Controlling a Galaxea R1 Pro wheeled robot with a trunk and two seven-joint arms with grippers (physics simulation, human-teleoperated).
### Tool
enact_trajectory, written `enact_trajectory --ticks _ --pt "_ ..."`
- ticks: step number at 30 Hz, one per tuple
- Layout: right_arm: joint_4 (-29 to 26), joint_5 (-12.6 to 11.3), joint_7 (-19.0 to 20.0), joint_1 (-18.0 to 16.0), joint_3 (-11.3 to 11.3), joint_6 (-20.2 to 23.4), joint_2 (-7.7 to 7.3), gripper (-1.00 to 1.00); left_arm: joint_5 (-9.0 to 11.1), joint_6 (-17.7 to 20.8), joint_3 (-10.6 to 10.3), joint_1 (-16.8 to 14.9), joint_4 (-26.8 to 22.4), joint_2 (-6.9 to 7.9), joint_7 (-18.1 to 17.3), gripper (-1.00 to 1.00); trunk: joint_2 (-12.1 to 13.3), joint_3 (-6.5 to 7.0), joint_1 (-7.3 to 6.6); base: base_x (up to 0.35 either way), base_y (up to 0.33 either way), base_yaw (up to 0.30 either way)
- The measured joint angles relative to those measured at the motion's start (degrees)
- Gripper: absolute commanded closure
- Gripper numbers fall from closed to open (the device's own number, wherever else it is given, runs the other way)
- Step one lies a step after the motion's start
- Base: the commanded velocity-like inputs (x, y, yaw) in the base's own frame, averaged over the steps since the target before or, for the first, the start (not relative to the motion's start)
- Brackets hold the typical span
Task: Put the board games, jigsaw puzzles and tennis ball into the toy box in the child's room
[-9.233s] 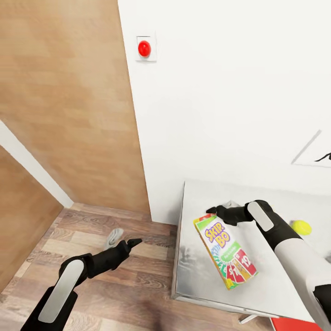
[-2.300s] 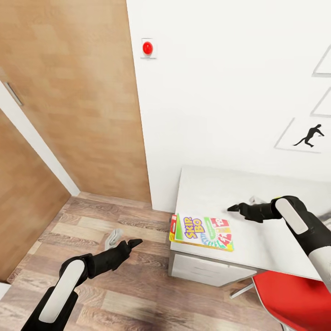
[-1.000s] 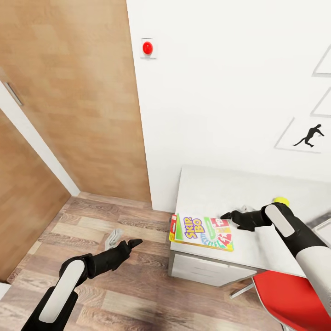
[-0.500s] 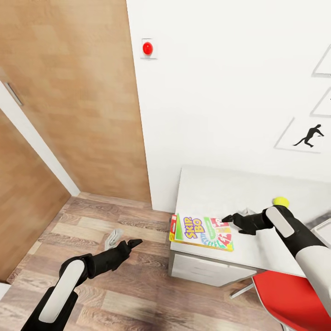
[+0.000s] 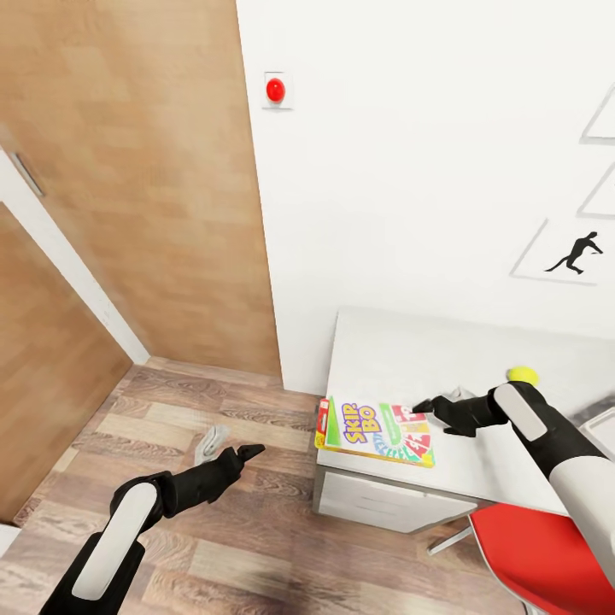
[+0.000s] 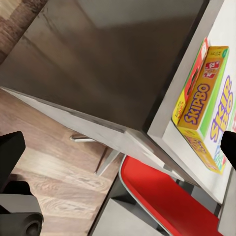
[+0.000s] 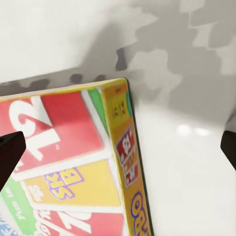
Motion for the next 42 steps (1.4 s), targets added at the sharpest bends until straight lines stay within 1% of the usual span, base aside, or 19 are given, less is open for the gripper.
enact_trajectory --ticks 4,7,8,9,10,11,12,13,14,15,18,19,24,25,26,27,28,32,42 --pt "0.41 2.37 -0.12 -0.04 -0.05 -0.02 -0.03 -1.0 0.02 0.0 0.01 0.01 -0.01 0.0 0.0 -1.0 0.0 0.03 -0.23 0.0 0.0 0.162" --pt "1.14 2.55 -0.12 -0.05 -0.05 0.01 -0.17 -1.0 0.01 0.0 0.01 0.01 -0.01 -0.01 0.0 -1.0 0.0 0.07 -0.42 0.0 0.0 0.205" --pt "1.46 2.19 -0.12 -0.06 -0.1 -0.02 -0.19 -1.0 0.02 0.0 0.01 0.01 -0.01 -0.02 0.0 -1.0 0.0 0.08 -0.49 0.0 0.0 0.227" --pt "1.53 2.83 -0.13 -0.05 -0.06 0.04 -0.22 -1.0 0.02 0.0 0.01 0.01 -0.01 -0.02 0.0 -1.0 0.0 0.09 -0.53 0.0 0.0 0.229" --pt "1.91 2.62 -0.11 -0.06 -0.09 -0.03 -0.39 -1.0 0.01 0.0 0.01 0.01 0.0 -0.03 0.0 -1.0 0.0 0.1 -0.6 0.0 0.0 0.229" --pt "1.98 2.4 -0.13 -0.04 -0.07 -0.02 -0.12 -1.0 0.02 0.0 0.01 0.01 -0.01 -0.02 0.0 -1.0 0.01 0.11 -0.65 0.0 0.0 0.224" --pt "1.96 0.88 -0.11 0.03 -0.1 -0.04 0.0 -1.0 0.03 0.0 0.0 0.0 -0.01 -0.01 0.0 -1.0 0.02 0.1 -0.74 0.0 0.0 0.215" --pt "2.02 0.75 0.0 -0.03 0.03 0.06 -0.02 -1.0 0.01 0.0 0.01 0.01 -0.01 -0.01 0.0 -1.0 0.01 0.12 -0.59 0.0 0.0 0.206" --pt "1.99 1.46 -0.08 -0.01 -0.06 -0.05 -0.01 -1.0 0.03 0.0 0.01 0.01 -0.01 -0.02 0.0 -1.0 0.01 0.12 -0.67 0.0 0.0 0.198" --pt "2.01 1.13 -0.05 -0.01 -0.01 -0.01 -0.01 -1.0 0.02 0.0 0.01 0.01 -0.01 0.0 0.0 -1.0 0.01 0.13 -0.63 0.0 0.0 0.198" --pt "2.03 1.74 -0.04 -0.03 0.03 -0.02 -0.03 -1.0 0.01 0.0 0.02 0.02 -0.02 0.0 0.0 -1.0 0.0 0.14 -0.63 0.0 0.0 0.188" --pt "1.96 0.72 -0.11 0.04 -0.12 -0.03 0.02 -1.0 0.04 0.0 -0.01 -0.01 0.0 0.01 0.0 -1.0 0.02 0.12 -0.65 0.0 0.0 0.184" --pt "2.03 1.68 -0.05 -0.03 0.01 -0.03 -0.02 -1.0 0.02 0.0 0.02 0.02 -0.02 0.01 0.0 -1.0 0.01 0.15 -0.63 0.0 0.0 0.186" --pt "2.0 1.3 -0.1 0.01 -0.06 0.0 0.0 -1.0 0.03 0.0 0.0 0.0 -0.01 0.01 0.0 -1.0 0.01 0.14 -0.64 0.0 0.0 0.173" --pt "2.02 1.59 -0.05 -0.02 -0.02 -0.02 -0.02 -1.0 0.02 0.0 0.01 0.01 -0.01 0.02 0.0 -1.0 0.01 0.15 -0.63 0.0 0.0 0.15" --pt "1.96 0.58 -0.11 0.04 -0.15 -0.03 0.02 -1.0 0.04 0.0 -0.01 -0.01 0.0 0.02 0.0 -1.0 0.02 0.13 -0.61 0.0 0.0 0.12" --pt "2.01 1.18 -0.03 -0.02 -0.07 -0.01 -0.02 -1.0 0.02 0.0 0.01 0.01 -0.01 0.03 0.0 -1.0 0.01 0.15 -0.59 0.0 0.0 0.12" --pt "2.02 2.15 -0.11 -0.01 -0.14 -0.01 -0.03 -1.0 0.03 0.0 0.0 0.0 0.0 0.04 0.01 -1.0 0.01 0.15 -0.65 0.0 0.0 0.074" --pt "2.09 1.74 -0.08 -0.03 -0.36 -0.03 -0.03 -1.0 0.02 0.0 0.0 0.0 0.0 0.05 0.0 -1.0 0.0 0.15 -0.61 0.0 0.0 0.024"
